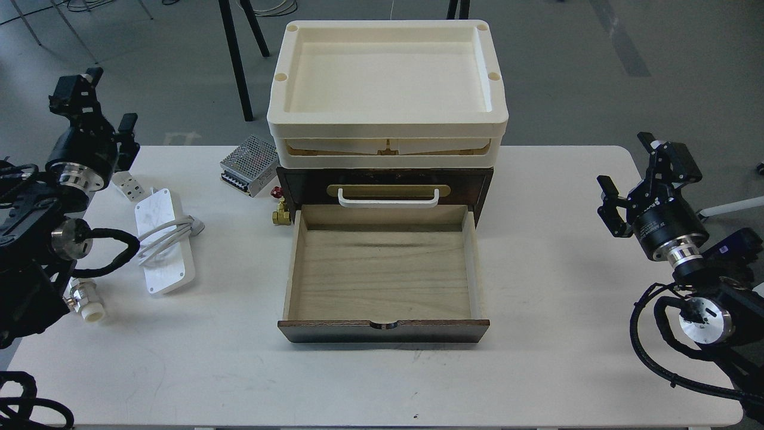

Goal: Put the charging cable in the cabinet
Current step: 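Move the left gripper outward and reposition it above the white charger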

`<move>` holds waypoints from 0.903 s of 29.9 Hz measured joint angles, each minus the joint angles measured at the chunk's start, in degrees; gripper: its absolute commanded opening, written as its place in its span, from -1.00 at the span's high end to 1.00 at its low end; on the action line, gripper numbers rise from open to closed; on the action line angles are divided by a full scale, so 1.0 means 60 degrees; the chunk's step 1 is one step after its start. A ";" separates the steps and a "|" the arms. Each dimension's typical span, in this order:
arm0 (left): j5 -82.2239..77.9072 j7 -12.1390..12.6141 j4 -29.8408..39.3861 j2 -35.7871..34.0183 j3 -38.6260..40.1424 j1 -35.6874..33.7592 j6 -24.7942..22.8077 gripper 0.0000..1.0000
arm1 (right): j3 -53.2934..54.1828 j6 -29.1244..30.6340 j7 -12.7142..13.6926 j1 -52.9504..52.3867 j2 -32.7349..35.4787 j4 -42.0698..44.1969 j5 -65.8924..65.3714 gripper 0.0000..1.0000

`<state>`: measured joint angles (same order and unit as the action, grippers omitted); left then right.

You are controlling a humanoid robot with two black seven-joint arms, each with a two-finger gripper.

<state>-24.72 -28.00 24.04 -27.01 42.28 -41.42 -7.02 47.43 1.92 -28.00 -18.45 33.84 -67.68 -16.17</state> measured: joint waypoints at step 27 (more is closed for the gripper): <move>-0.6523 -0.0001 0.1900 -0.2767 -0.2725 -0.1789 -0.0868 -0.91 | 0.0007 -0.0011 0.0000 -0.0011 0.0000 0.0015 0.0000 -0.99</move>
<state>-63.86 -28.00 35.44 -43.61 25.93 -52.16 -12.23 47.47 1.85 -28.00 -18.52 33.84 -67.59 -16.17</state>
